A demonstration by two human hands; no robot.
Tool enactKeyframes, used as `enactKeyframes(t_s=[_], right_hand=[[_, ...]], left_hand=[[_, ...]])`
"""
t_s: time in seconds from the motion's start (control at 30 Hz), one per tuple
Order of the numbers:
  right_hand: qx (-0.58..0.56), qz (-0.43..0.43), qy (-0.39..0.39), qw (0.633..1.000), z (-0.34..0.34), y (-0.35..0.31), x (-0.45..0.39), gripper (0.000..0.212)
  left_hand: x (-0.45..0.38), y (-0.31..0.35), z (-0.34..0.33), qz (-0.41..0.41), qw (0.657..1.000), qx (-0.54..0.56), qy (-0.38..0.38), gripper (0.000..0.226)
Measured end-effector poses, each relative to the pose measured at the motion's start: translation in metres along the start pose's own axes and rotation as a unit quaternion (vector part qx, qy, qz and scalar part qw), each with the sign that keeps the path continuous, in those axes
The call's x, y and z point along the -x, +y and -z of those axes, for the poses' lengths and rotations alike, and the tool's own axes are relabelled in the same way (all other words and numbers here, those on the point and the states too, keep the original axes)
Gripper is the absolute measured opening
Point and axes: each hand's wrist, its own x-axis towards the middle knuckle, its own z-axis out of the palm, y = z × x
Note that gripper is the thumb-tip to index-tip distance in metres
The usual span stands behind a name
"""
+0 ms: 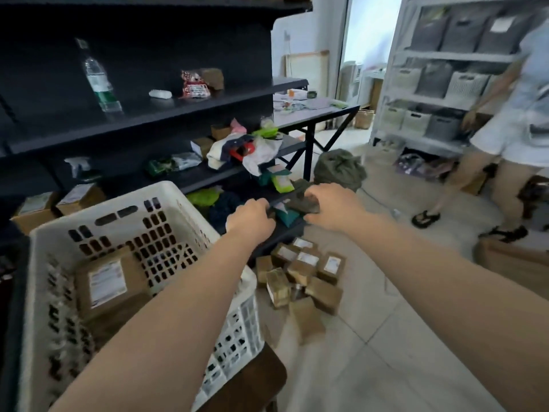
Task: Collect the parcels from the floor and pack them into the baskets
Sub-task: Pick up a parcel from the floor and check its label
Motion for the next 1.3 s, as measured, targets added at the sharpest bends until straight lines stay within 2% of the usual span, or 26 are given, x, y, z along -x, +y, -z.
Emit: enactKeyframes(t_s=[0.3,0.47,0.57,0.67,0.83,1.0,1.07,1.2,1.3], right_hand=[[-0.059,-0.027,-0.050,0.997,-0.062,0.135,-0.099,0.053],[-0.075,-0.015,-0.108,0.991,-0.103,0.193,-0.164,0.051],[-0.102,-0.029,-0.121,0.987,-0.129,0.226,-0.199,0.044],[-0.129,-0.052,-0.164,0.977,-0.175,0.261,-0.236,0.048],[-0.159,-0.090,-0.249,0.951,-0.297,0.314,-0.295,0.046],[-0.182,-0.126,-0.307,0.926,-0.452,0.351,-0.320,0.035],[-0.209,-0.157,-0.310,0.914,-0.523,0.362,-0.321,0.034],[-0.287,-0.228,-0.308,0.878,-0.660,0.380,-0.312,0.039],[-0.289,-0.267,-0.344,0.852,-0.761,0.392,-0.303,0.056]], left_hand=[[-0.150,0.066,-0.080,0.045,0.997,0.052,-0.023,0.039],[-0.232,0.080,-0.127,0.097,0.991,0.070,-0.054,0.043],[-0.273,0.083,-0.154,0.136,0.985,0.073,-0.076,0.043],[-0.317,0.080,-0.192,0.175,0.978,0.067,-0.095,0.043],[-0.391,0.059,-0.292,0.231,0.963,0.096,-0.100,0.041],[-0.448,0.020,-0.434,0.256,0.955,0.099,-0.116,0.028],[-0.468,0.001,-0.498,0.266,0.949,0.108,-0.130,0.033],[-0.504,-0.040,-0.623,0.273,0.946,0.108,-0.139,0.045],[-0.529,-0.068,-0.714,0.278,0.945,0.091,-0.146,0.049]])
